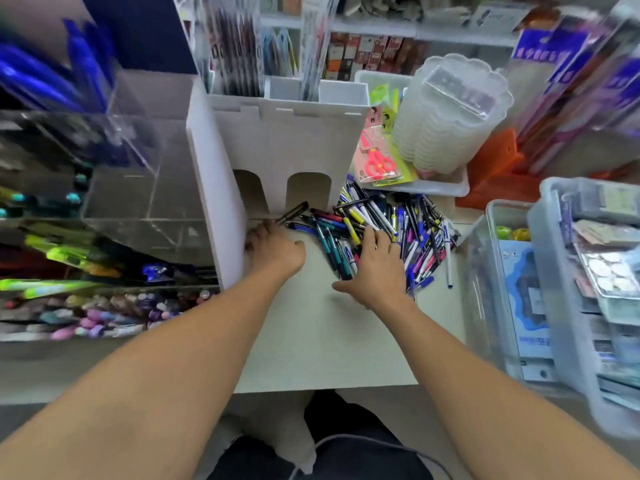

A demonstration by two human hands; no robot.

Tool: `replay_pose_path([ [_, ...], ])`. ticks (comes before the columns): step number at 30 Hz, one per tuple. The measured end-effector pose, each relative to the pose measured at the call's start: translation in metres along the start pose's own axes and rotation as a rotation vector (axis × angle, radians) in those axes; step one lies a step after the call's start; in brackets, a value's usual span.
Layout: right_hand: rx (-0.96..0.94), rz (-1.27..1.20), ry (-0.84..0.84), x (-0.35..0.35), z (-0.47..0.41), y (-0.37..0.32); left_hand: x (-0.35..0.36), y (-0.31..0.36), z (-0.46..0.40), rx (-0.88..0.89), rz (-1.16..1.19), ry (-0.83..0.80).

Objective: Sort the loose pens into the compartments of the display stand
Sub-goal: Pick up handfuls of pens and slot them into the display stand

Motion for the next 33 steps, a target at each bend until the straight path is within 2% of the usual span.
replay_pose_path([
  [4, 0.003, -0.07, 0.019, 0.007, -0.016, 0.004, 0.005, -0.002, -0.015, 0.025, -0.067, -0.011],
  [7, 0.029, -0.142, 0.01, 0.011, -0.022, 0.003, 0.016, -0.001, -0.015, 0.029, 0.077, -0.023],
  [10, 0.057, -0.215, -0.017, 0.016, -0.021, 0.0, 0.025, -0.001, -0.009, -0.045, 0.199, -0.058],
  [13, 0.093, -0.405, -0.002, 0.021, -0.017, -0.001, 0.032, 0.0, 0.0, -0.152, 0.372, -0.137],
  [17, 0.109, -0.634, 0.034, 0.012, -0.013, 0.005, 0.035, 0.009, 0.002, -0.256, 0.569, -0.149],
  [20, 0.153, -0.478, 0.032, 0.005, -0.005, 0.022, 0.038, 0.021, 0.003, -0.279, 0.505, -0.139],
  [24, 0.23, -0.256, -0.207, 0.022, 0.007, 0.033, 0.044, 0.038, 0.012, -0.257, 0.367, -0.043],
  [29, 0.181, -0.398, -0.179, 0.034, 0.002, 0.029, 0.046, 0.044, 0.014, -0.176, 0.241, 0.025],
  [33, 0.106, -0.534, -0.076, 0.038, 0.004, 0.028, 0.043, 0.038, 0.008, -0.154, 0.276, 0.043],
])
Point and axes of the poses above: each hand's wrist, its own z-axis away from the middle knuckle, its own x-axis out of the palm, y = z × x, the point moved 5 cm from there along -z, towards the middle knuckle, and after that the axes turned 2 degrees about -x, right-handed, at the moved point
